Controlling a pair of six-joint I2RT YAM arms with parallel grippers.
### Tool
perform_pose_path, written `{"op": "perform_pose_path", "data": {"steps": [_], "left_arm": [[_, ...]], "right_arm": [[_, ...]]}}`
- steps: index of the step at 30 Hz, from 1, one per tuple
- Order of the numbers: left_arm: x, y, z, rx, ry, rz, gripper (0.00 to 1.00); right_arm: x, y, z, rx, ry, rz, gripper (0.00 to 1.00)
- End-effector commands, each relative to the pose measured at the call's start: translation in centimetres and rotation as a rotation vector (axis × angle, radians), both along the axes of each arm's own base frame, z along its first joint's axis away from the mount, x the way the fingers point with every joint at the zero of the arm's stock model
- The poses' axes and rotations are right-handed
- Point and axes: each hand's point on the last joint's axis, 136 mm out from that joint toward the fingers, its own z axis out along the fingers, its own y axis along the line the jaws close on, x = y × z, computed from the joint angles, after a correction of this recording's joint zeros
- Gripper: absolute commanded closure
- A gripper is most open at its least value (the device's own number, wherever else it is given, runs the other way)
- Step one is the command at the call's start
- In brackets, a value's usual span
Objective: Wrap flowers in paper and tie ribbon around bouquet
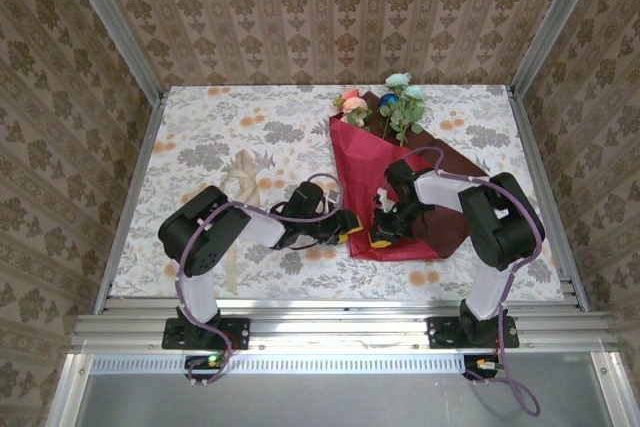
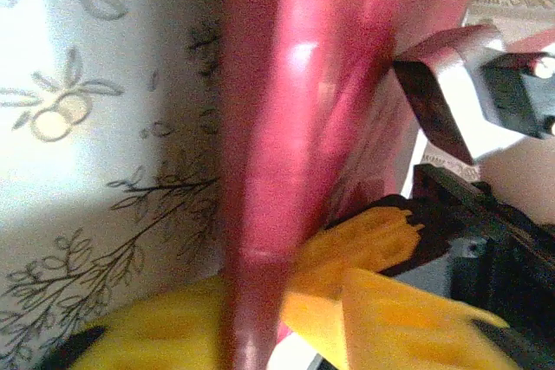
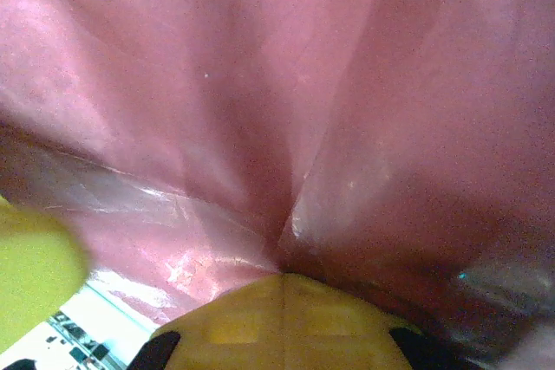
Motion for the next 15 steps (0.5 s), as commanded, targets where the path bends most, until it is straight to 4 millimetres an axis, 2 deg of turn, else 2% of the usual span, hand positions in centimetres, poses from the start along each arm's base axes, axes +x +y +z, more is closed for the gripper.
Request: {"op": "perform_pose_path", "data": {"steps": [1, 4, 5, 8, 9, 11, 13, 15], "left_arm": [[-2.6, 0.9, -3.5, 0.092, 0.087, 0.005, 0.79], [-2.6, 0.4, -3.6, 0.075, 0.09, -0.001, 0.96], [-2.6, 0.3, -3.7, 0.075, 0.092, -0.005, 1.0], [-2.6, 0.4, -3.9, 0.082, 0.096, -0.009, 1.0], [-2.6, 0.4, -3.8, 0.081, 0.096, -0.011, 1.0], [-2.7, 0.4, -3.8, 0.08, 0.098, -0.014, 1.0], [-2.6, 0.4, -3.6, 0.077, 0.094, -0.02, 1.0], [-2.7, 0.3, -3.5, 0.08, 0.091, -0.031, 1.0]], "right_arm": [[-3.1, -2.7, -2.3, -0.134, 0.103, 0.016, 1.0], [-2.2, -2.8, -0.8, -0.133, 0.059, -0.003, 1.0], [-1.6, -2.9, 0.3, -0.136, 0.021, -0.02, 0.94], [0.2, -4.2, 4.2, -0.17, -0.091, -0.114, 0.68], [0.6, -5.1, 5.3, -0.193, -0.116, -0.166, 0.61], [0.7, -7.2, 7.0, -0.246, -0.147, -0.281, 0.53], [0.1, -9.8, 8.7, -0.307, -0.186, -0.399, 0.48], [-1.5, -12.7, 9.5, -0.381, -0.191, -0.545, 0.39]]}}
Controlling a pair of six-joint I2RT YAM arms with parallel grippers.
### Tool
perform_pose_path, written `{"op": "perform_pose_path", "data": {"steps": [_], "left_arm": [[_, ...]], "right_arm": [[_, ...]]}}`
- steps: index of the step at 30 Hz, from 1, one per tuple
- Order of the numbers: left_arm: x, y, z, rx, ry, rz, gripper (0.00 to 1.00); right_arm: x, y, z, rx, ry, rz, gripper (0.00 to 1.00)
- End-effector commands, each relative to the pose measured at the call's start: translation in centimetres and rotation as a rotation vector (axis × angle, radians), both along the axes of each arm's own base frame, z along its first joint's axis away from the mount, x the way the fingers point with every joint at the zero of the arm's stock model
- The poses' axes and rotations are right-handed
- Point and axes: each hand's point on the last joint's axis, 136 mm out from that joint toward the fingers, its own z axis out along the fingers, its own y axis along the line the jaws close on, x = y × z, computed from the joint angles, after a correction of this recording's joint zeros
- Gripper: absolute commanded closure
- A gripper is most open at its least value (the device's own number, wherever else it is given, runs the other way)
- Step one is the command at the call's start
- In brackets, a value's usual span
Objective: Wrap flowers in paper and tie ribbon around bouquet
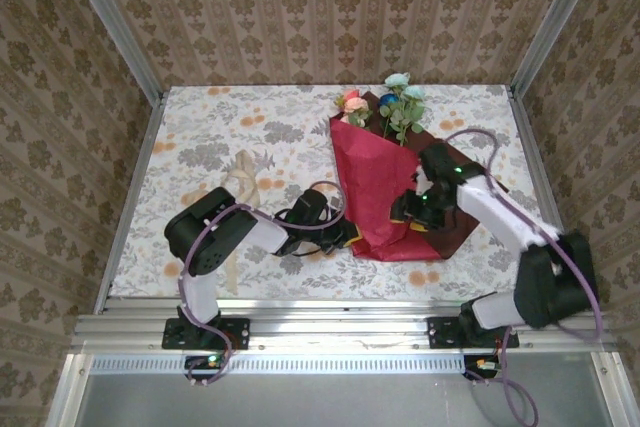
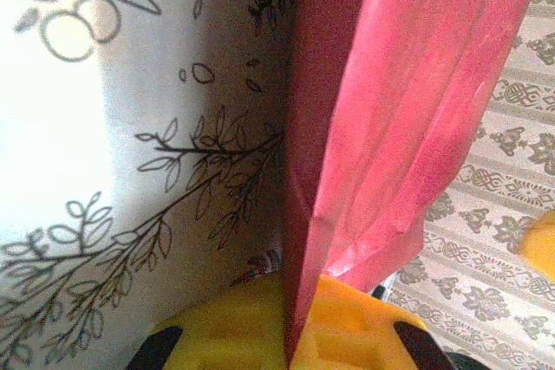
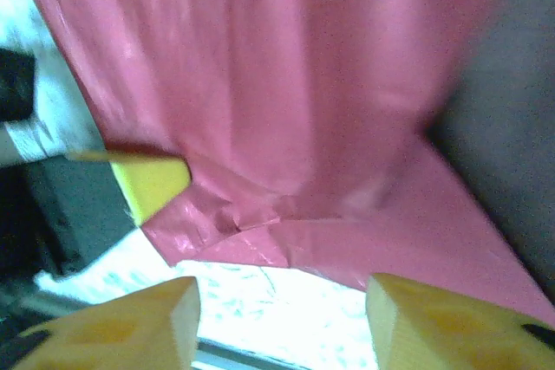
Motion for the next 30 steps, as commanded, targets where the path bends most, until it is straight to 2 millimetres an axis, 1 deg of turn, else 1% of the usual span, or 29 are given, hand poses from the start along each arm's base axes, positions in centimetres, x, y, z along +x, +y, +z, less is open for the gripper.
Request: {"op": "perform_pose_path", "data": {"steps": [1, 2, 4, 5, 8, 12, 15, 17, 20, 25, 26, 30], "left_arm": [[-1.7, 0.6, -2.5, 0.072, 0.071, -0.038, 1.0], [-1.7, 0.6, -2.5, 0.07, 0.071, -0.041, 1.0], [-1.8, 0.6, -2.5, 0.068, 0.074, -0.046, 1.0], [-1.8, 0.6, -2.5, 0.069, 0.074, -0.05, 1.0], [-2.0, 0.5, -2.5, 0.067, 0.077, -0.061, 1.0], [-2.1, 0.5, -2.4, 0.071, 0.077, -0.077, 1.0], [-2.2, 0.5, -2.2, 0.084, 0.073, -0.095, 1.0], [-2.2, 0.5, -2.0, 0.092, 0.069, -0.107, 1.0], [-2.3, 0.4, -1.8, 0.095, 0.069, -0.123, 1.0], [-2.5, 0.6, -2.0, 0.113, 0.08, -0.132, 1.0], [-2.5, 0.7, -1.9, 0.117, 0.078, -0.135, 0.98], [-2.9, 1.3, -1.1, 0.152, 0.07, -0.162, 0.77]], "right_arm": [[-4.4, -6.2, 0.0, -0.183, 0.089, -0.308, 0.36], [-5.6, -7.5, 0.0, -0.202, 0.101, -0.379, 0.35], [-7.0, -8.9, -0.3, -0.203, 0.122, -0.478, 0.33], [-7.4, -9.2, -0.6, -0.186, 0.129, -0.52, 0.33], [-7.4, -9.9, -1.5, -0.137, 0.16, -0.628, 0.33], [-7.4, -10.8, -2.5, -0.118, 0.21, -0.761, 0.32], [-7.7, -10.6, -3.8, -0.065, 0.253, -0.853, 0.32], [-8.4, -10.1, -5.0, -0.031, 0.307, -0.91, 0.33], [-9.1, -9.6, -6.2, 0.0, 0.338, -0.956, 0.34], [-8.1, -8.6, -8.1, 0.108, 0.339, -1.037, 0.41], [-7.9, -8.6, -8.3, 0.115, 0.341, -1.056, 0.42], [-6.6, -8.8, -8.8, 0.148, 0.317, -1.088, 0.48]]}}
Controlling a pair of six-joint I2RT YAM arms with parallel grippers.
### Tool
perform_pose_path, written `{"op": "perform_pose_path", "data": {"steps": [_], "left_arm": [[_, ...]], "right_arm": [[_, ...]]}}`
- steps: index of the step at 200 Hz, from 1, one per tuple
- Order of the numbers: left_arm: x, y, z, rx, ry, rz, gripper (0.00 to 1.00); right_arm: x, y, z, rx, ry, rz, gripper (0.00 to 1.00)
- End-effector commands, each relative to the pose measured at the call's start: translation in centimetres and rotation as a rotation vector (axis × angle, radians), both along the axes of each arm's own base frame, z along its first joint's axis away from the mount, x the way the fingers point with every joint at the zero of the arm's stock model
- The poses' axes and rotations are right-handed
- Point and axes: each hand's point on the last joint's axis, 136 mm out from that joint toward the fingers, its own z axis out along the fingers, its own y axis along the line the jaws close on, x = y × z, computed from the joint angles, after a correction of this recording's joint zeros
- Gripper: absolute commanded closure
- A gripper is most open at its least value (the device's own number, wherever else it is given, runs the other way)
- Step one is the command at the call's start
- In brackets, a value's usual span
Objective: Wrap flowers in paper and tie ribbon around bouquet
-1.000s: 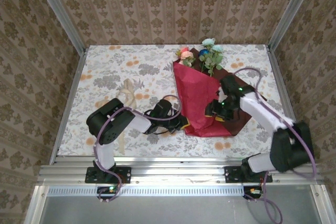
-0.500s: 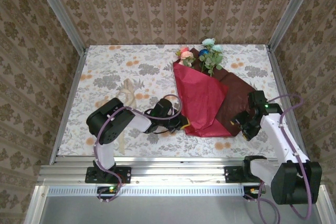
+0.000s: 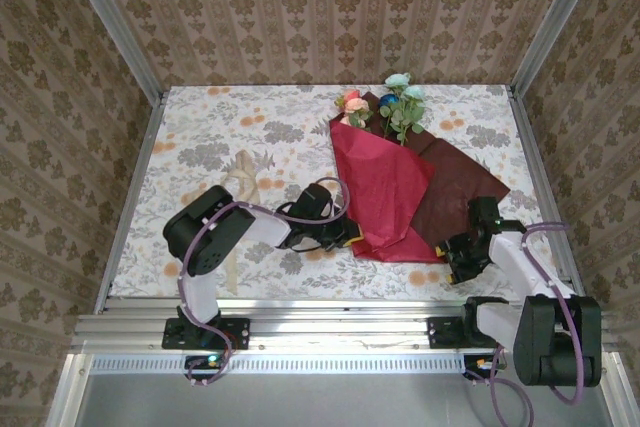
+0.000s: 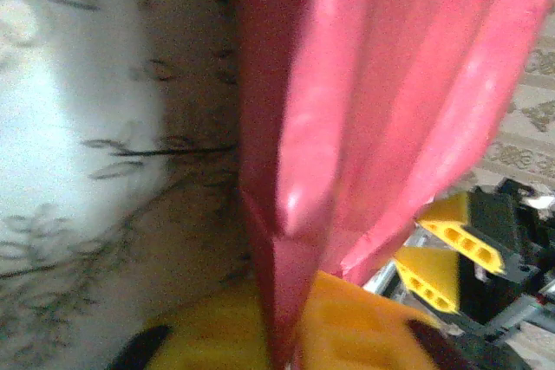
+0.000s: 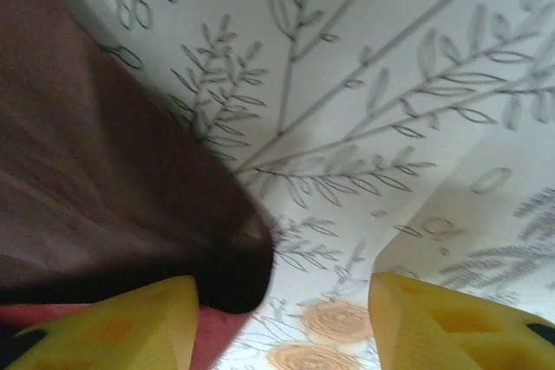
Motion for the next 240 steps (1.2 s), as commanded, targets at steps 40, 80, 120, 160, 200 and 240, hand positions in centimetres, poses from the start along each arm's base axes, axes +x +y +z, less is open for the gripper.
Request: {"op": "perform_pose_path", "data": {"steps": [40, 80, 120, 160, 200, 240], "left_arm": [[-4.1, 4.0, 2.4, 0.221, 0.057, -0.163, 0.64], [-3.0, 2.3, 6.2, 0.242, 0.012, -0.234, 0.63], [-2.4, -4.6, 6.1, 0.148, 0.028, -0.327, 0.72], [-3.8, -6.1, 2.1, 0.202, 0.1, -0.393, 0.76], [-4.4, -4.9, 0.1, 0.232, 0.121, -0.38, 0.78], [-4.3, -4.8, -0.4, 0.241, 0.113, -0.379, 0.78]], "right_arm": [[2.7, 0.1, -0.8, 0.042, -0.048, -0.106, 0.61], [2.6, -0.3, -0.6, 0.021, -0.053, -0.102, 0.78], [2.9, -0.4, -0.4, 0.008, -0.075, -0.084, 0.92], [4.2, -0.7, 1.2, -0.027, -0.151, -0.021, 1.0], [3.3, -0.2, 2.0, -0.037, -0.156, 0.043, 1.0], [3.2, -0.5, 2.7, -0.057, -0.192, 0.037, 1.0]]}}
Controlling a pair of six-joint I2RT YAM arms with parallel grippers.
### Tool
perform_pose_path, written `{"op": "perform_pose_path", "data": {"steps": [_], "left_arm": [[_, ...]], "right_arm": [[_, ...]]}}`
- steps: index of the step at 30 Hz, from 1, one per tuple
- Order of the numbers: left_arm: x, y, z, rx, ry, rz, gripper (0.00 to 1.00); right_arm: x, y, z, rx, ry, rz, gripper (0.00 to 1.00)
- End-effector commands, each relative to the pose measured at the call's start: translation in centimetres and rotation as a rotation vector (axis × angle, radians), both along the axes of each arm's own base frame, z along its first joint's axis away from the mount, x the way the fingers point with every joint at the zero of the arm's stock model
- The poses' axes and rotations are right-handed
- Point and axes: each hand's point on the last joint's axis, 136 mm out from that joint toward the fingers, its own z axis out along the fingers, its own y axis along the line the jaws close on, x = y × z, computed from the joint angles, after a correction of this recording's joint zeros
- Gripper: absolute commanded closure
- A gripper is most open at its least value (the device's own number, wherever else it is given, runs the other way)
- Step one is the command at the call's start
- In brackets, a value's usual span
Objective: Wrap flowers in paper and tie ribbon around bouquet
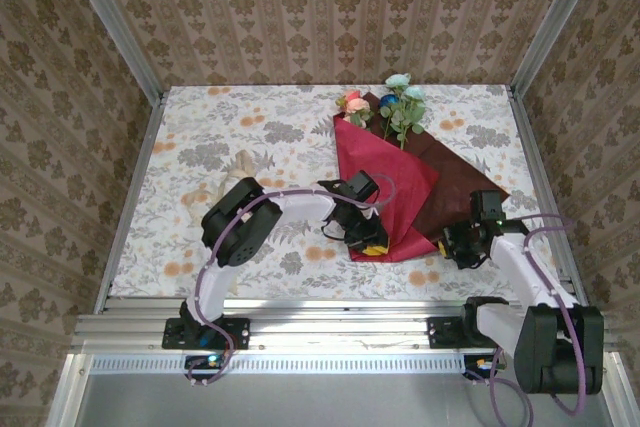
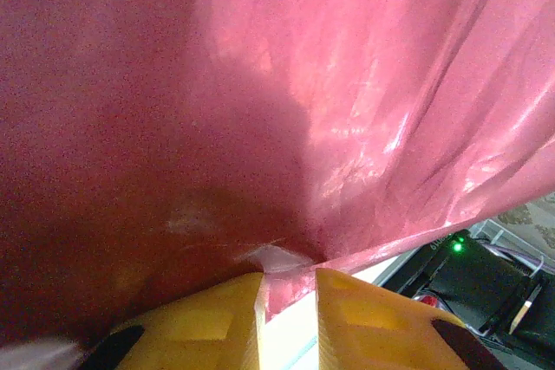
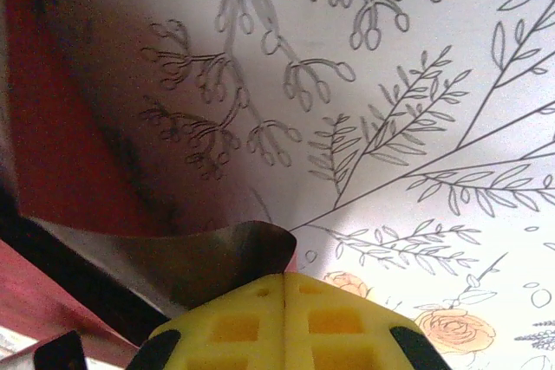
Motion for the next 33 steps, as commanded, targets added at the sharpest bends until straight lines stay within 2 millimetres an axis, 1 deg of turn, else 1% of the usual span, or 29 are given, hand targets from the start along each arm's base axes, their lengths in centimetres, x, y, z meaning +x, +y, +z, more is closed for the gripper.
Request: {"op": "perform_pose_path", "data": {"steps": [1, 4, 5, 7, 8, 11, 14, 15, 16, 17, 19, 21, 23, 25, 26, 29, 31, 33], "left_arm": [[-0.2, 0.5, -0.3, 0.006, -0.005, -0.011, 0.78], [-0.2, 0.6, -0.5, 0.011, -0.005, -0.011, 0.79], [-0.2, 0.7, -0.6, 0.013, -0.006, -0.011, 0.79], [-0.3, 0.7, -0.8, 0.015, -0.005, -0.012, 0.79], [-0.3, 0.8, -0.8, 0.016, -0.005, -0.011, 0.79], [-0.2, 1.0, -1.0, 0.017, -0.009, -0.005, 0.79], [0.2, 1.2, -1.0, 0.017, -0.018, 0.006, 0.79], [0.3, 1.3, -0.9, 0.016, -0.022, 0.012, 0.8], [0.6, 1.4, -0.7, 0.01, -0.03, 0.021, 0.8], [1.0, 1.4, -0.1, -0.001, -0.043, 0.033, 0.79], [2.0, 1.6, 1.4, -0.021, -0.074, 0.061, 0.77], [3.4, 1.7, 3.7, -0.06, -0.102, 0.097, 0.75], [5.2, 1.8, 5.0, -0.075, -0.138, 0.142, 0.73], [6.1, 1.2, 5.9, -0.119, -0.118, 0.163, 0.73], [6.5, 0.9, 6.1, -0.137, -0.105, 0.167, 0.73], [8.0, 0.4, 5.7, -0.139, -0.106, 0.185, 0.74], [8.8, -0.2, 5.2, -0.133, -0.107, 0.189, 0.74], [9.4, -1.1, 4.5, -0.141, -0.101, 0.189, 0.75]], "right_arm": [[-0.2, -0.5, 0.4, -0.045, -0.008, 0.014, 1.0], [1.0, -0.5, 1.9, -0.07, -0.054, 0.069, 1.0], [1.7, -0.2, 2.7, -0.08, -0.088, 0.103, 1.0], [3.2, 0.8, 4.6, -0.097, -0.163, 0.193, 1.0], [3.6, 1.4, 5.4, -0.115, -0.181, 0.242, 1.0], [4.4, 4.4, 7.9, -0.151, -0.234, 0.424, 1.0], [4.2, 7.3, 9.2, -0.166, -0.266, 0.563, 1.0], [4.1, 8.3, 9.4, -0.171, -0.278, 0.612, 1.0], [3.9, 8.9, 9.6, -0.178, -0.282, 0.647, 1.0], [3.6, 9.2, 9.6, -0.192, -0.274, 0.681, 1.0], [3.1, 8.8, 9.3, -0.217, -0.245, 0.703, 1.0], [2.9, 8.1, 9.2, -0.242, -0.249, 0.7, 1.0], [3.3, 7.9, 9.6, -0.253, -0.274, 0.701, 1.0], [4.0, 8.2, 10.1, -0.257, -0.3, 0.724, 1.0], [4.3, 8.5, 10.4, -0.255, -0.309, 0.739, 1.0], [4.9, 9.2, 10.6, -0.244, -0.329, 0.775, 1.0], [5.3, 9.7, 11.0, -0.235, -0.354, 0.8, 1.0], [5.5, 10.4, 11.2, -0.22, -0.38, 0.836, 1.0]]}}
